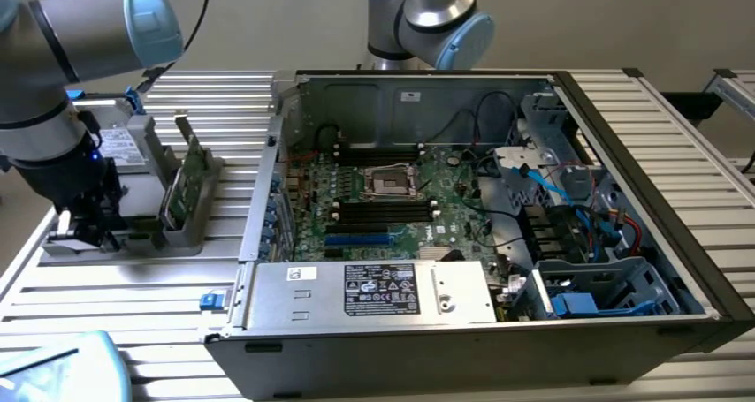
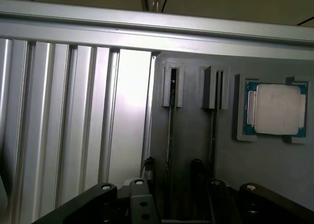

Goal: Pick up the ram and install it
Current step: 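Pick up the ram and move it above insertion slot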

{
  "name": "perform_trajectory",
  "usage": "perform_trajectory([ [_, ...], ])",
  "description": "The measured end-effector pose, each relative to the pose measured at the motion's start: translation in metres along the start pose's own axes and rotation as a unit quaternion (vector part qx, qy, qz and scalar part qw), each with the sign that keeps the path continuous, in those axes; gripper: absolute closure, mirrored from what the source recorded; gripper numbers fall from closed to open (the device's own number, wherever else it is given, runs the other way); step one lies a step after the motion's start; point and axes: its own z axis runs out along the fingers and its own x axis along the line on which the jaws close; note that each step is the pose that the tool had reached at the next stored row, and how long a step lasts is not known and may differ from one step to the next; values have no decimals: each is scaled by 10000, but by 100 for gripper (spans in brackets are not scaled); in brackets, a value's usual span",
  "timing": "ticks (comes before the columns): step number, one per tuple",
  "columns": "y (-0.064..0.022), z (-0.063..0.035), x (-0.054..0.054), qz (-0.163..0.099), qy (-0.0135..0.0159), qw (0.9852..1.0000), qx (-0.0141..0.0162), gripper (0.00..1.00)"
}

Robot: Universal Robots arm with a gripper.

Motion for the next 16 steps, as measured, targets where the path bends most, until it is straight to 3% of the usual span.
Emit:
perform_trajectory([
  [16, 7, 16, -3, 1, 9, 10000, -10, 59],
])
